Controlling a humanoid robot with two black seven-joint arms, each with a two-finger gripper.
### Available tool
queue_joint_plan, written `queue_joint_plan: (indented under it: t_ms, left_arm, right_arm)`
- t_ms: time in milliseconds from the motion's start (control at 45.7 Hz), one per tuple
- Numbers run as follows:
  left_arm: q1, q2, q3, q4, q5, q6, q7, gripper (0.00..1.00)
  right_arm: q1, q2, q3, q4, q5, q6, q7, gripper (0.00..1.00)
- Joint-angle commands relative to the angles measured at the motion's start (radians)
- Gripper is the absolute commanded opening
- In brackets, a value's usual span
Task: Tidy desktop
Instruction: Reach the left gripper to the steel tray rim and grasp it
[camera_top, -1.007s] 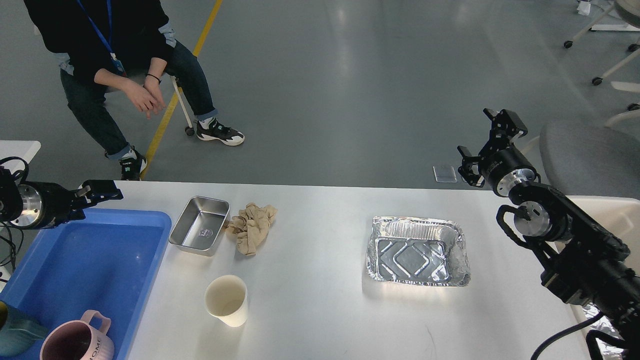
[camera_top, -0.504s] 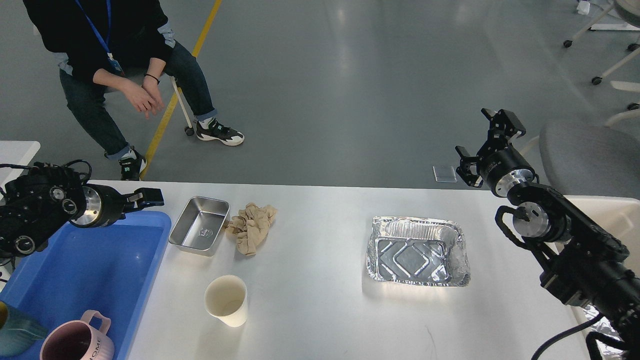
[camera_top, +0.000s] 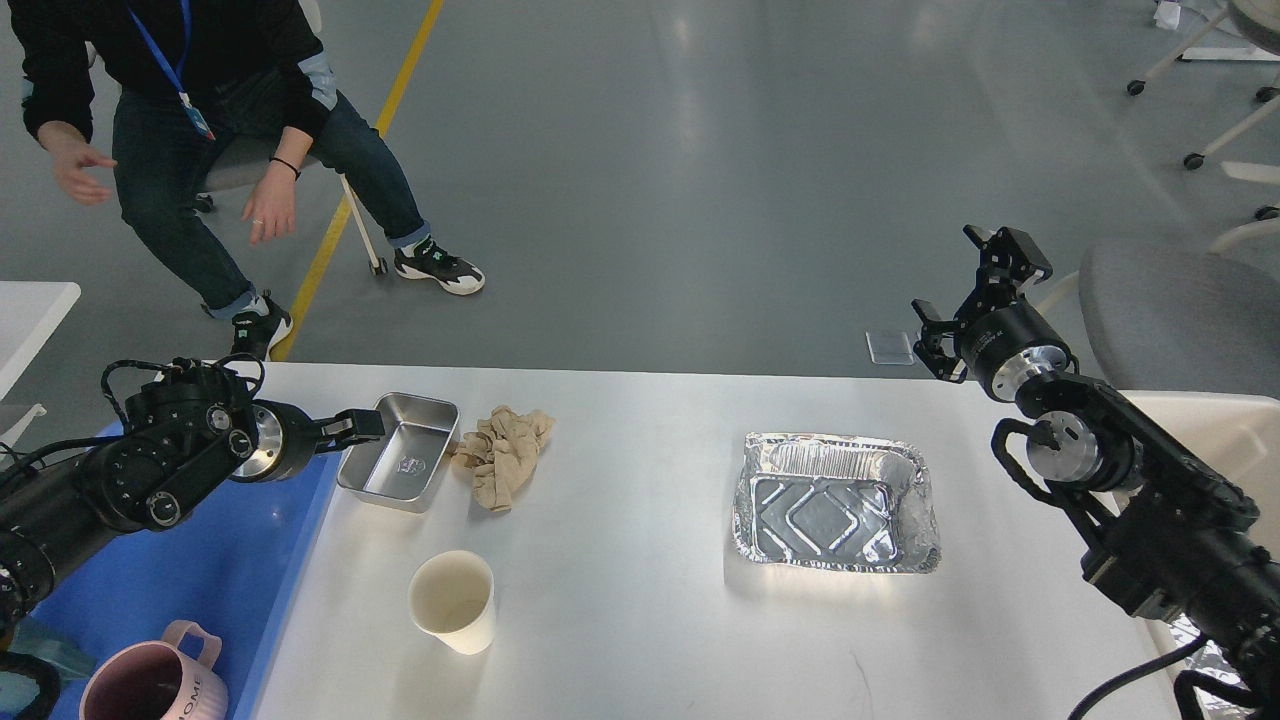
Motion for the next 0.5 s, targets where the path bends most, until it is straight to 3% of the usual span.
queue_joint_plan:
  t_ms: [0,482]
  left_arm:
    - [0.002,-0.022,0.000,0.002,-0.004,0.020,0.001,0.97]
    - [0.002,-0.070,0.000,0.046,-0.003,0.067,0.003,0.96]
  right_arm:
    - [-0.002,-0.007,0.000,0.000,0.000,0.000,0.000,1.00]
    - [-0.008,-0.011,0.000,0.014,0.000,0.000,0.000,1.00]
